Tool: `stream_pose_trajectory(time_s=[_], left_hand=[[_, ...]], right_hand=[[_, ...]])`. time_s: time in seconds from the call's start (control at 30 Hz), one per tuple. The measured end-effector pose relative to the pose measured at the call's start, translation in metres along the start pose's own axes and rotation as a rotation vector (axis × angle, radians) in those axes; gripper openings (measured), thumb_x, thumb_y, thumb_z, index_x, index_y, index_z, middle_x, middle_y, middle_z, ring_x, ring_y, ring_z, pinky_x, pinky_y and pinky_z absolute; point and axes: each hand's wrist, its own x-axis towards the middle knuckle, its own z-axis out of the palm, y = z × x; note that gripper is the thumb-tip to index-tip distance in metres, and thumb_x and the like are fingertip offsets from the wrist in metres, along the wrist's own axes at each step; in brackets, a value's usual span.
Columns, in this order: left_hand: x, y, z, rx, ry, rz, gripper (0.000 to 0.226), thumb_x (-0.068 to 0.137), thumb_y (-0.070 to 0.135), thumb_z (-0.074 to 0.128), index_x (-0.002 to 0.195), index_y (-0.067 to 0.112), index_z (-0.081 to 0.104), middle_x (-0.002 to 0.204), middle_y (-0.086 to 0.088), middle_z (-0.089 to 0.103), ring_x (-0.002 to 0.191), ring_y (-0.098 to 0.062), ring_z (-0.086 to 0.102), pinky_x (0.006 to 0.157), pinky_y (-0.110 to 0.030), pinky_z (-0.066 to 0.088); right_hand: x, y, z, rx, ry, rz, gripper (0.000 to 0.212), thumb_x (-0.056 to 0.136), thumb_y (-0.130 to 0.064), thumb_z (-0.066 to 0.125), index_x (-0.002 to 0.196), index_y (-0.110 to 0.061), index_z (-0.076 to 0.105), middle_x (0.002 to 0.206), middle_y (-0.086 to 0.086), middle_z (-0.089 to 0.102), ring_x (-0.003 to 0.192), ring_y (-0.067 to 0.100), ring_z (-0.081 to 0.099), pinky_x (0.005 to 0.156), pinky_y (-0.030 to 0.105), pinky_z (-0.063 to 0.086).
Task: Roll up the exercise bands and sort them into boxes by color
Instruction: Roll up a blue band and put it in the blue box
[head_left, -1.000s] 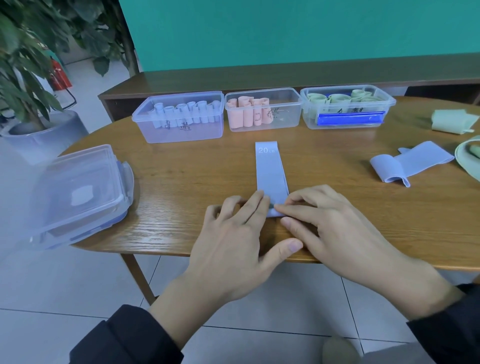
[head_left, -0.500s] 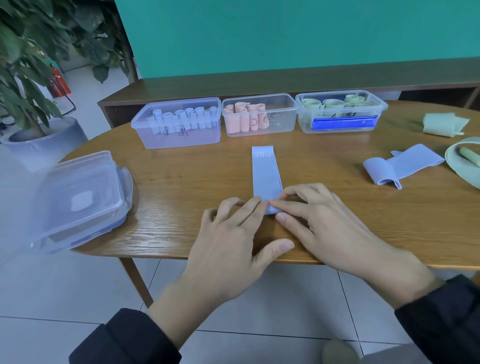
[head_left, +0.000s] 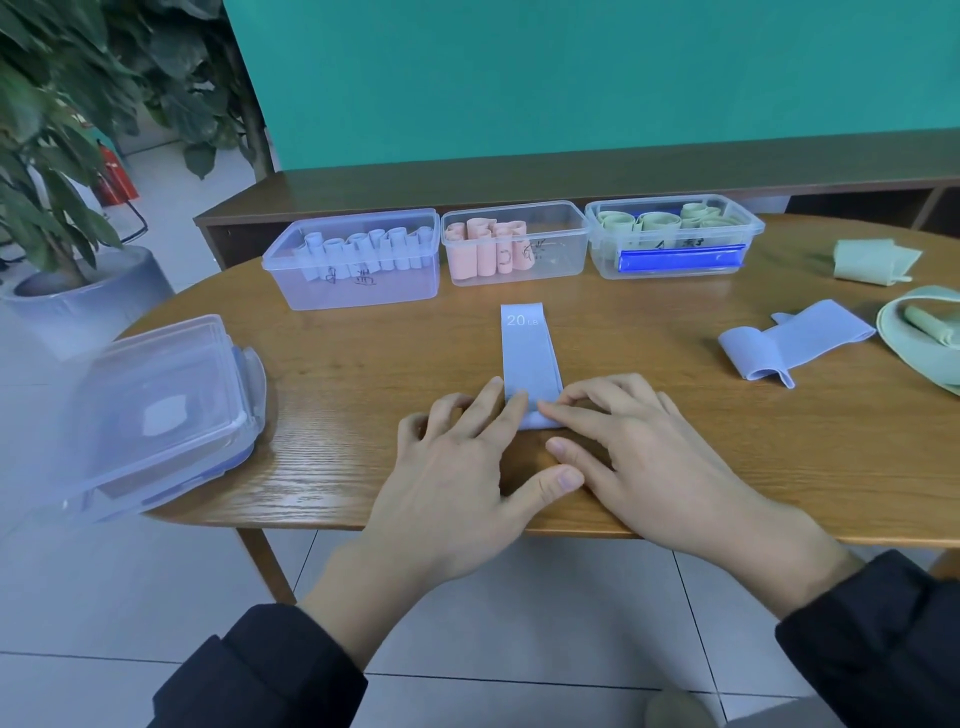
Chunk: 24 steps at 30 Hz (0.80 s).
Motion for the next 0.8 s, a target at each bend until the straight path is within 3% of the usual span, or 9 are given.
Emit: stream_pose_trajectory(time_s=[0.13, 0.2, 0.47, 0.6, 0.8], left_hand=[[-0.004, -0.001, 0.004, -0.072, 0.211, 0.079, 0.085, 0.09, 0.084, 0.027, 0.141, 0.024, 0.057, 0.146, 0.014, 0.054, 0.135, -0.013, 0.042, 0.105, -0.045, 0.041], [-0.005, -0.003, 0.007, -0.036, 0.247, 0.121, 0.079, 0.093, 0.081, 0.028, 0.134, 0.023, 0.061, 0.135, 0.016, 0.061, 0.13, -0.015, 0.047, 0.1, -0.044, 0.043], [0.003, -0.005, 0.001, 0.032, 0.005, 0.042, 0.095, 0.084, 0.086, 0.004, 0.158, 0.031, 0.027, 0.162, 0.02, 0.029, 0.152, -0.015, 0.016, 0.115, -0.041, 0.021], [0.008, -0.006, -0.002, 0.033, -0.038, 0.021, 0.094, 0.085, 0.087, 0.003, 0.159, 0.032, 0.023, 0.165, 0.019, 0.023, 0.154, -0.016, 0.008, 0.118, -0.043, 0.015], [0.02, -0.004, -0.005, -0.042, -0.075, -0.01, 0.093, 0.084, 0.085, 0.012, 0.159, 0.032, 0.021, 0.167, 0.015, 0.02, 0.154, -0.012, 0.004, 0.119, -0.043, 0.012]], right_hand=[[0.002, -0.001, -0.002, -0.011, -0.051, 0.022, 0.051, 0.099, -0.055, 0.037, 0.142, -0.035, 0.055, 0.133, -0.018, 0.049, 0.127, 0.013, 0.036, 0.102, 0.037, 0.039], [0.003, -0.001, -0.003, -0.006, -0.076, 0.035, 0.05, 0.1, -0.054, 0.038, 0.145, -0.035, 0.052, 0.136, -0.018, 0.046, 0.129, 0.012, 0.033, 0.105, 0.036, 0.036], [0.01, -0.002, -0.001, -0.003, -0.084, 0.047, 0.051, 0.104, -0.051, 0.032, 0.149, -0.033, 0.046, 0.143, -0.015, 0.041, 0.131, 0.015, 0.033, 0.106, 0.037, 0.035], [0.008, 0.0, -0.001, 0.03, -0.034, 0.023, 0.043, 0.105, -0.045, 0.04, 0.142, -0.031, 0.054, 0.137, -0.013, 0.048, 0.126, 0.015, 0.038, 0.105, 0.038, 0.039], [0.015, -0.003, -0.003, -0.016, -0.082, 0.068, 0.047, 0.106, -0.045, 0.037, 0.151, -0.033, 0.042, 0.146, -0.014, 0.041, 0.132, 0.014, 0.03, 0.106, 0.036, 0.033]])
